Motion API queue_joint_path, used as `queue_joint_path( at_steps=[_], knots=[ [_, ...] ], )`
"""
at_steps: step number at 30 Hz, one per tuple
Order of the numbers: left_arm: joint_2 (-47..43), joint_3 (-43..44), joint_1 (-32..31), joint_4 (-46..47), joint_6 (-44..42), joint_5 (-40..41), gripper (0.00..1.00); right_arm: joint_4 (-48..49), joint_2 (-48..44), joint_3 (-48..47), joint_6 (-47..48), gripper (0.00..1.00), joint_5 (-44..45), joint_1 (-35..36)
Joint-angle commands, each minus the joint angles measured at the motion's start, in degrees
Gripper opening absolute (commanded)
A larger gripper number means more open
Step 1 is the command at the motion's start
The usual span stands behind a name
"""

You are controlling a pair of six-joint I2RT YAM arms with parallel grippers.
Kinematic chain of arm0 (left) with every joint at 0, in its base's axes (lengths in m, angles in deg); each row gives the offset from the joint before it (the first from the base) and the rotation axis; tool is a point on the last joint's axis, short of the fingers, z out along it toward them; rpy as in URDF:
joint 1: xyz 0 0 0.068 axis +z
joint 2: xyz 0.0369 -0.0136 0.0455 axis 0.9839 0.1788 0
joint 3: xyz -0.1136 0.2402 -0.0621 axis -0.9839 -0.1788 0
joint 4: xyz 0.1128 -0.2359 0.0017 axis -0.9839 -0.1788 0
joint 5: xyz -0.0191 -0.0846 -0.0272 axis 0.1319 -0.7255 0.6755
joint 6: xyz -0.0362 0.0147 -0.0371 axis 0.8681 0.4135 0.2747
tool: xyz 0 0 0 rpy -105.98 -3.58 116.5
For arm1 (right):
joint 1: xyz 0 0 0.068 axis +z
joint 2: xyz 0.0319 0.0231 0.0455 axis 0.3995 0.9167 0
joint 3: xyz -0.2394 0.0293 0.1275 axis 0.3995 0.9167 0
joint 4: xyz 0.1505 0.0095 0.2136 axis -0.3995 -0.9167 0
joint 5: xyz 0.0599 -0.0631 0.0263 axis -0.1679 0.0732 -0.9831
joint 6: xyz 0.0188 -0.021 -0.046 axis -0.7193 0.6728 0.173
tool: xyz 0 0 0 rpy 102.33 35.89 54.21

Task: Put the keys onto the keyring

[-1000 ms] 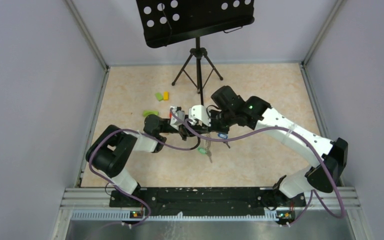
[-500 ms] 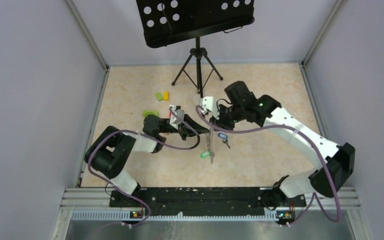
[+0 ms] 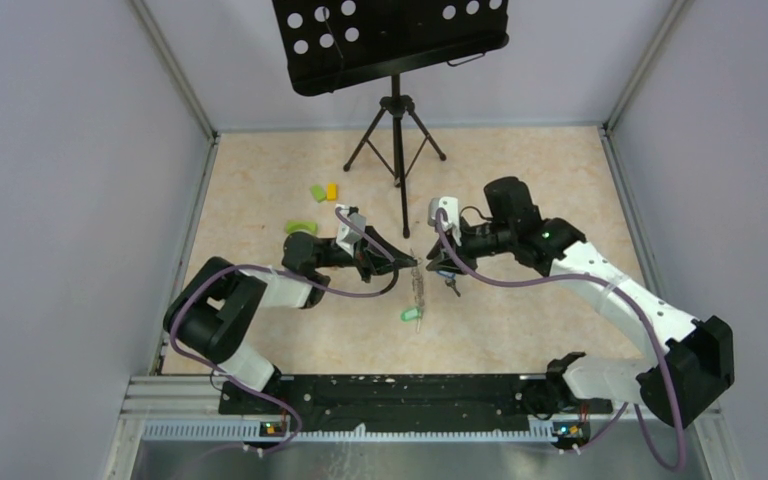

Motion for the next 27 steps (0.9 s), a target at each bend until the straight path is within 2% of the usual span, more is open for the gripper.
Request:
queue_joint_path(
  at_steps=[1, 13, 27],
  knots=[
    [-1.6, -0.4, 0.0, 14.5, 1.6, 1.4, 0.00, 8.9, -1.7, 2.1, -2.8, 0.25, -5.3, -0.9],
    [-1.9, -0.3, 0.0, 14.5, 2.2, 1.3, 0.00, 13.5, -0.1, 3.5, -5.7, 0.23, -6.6, -0.8],
    [-2.0, -0.4, 0.0, 14.5, 2.6, 1.2, 0.00, 12.8, 1.0, 3.9, -4.4, 0.20, -5.2, -0.8]
  ],
)
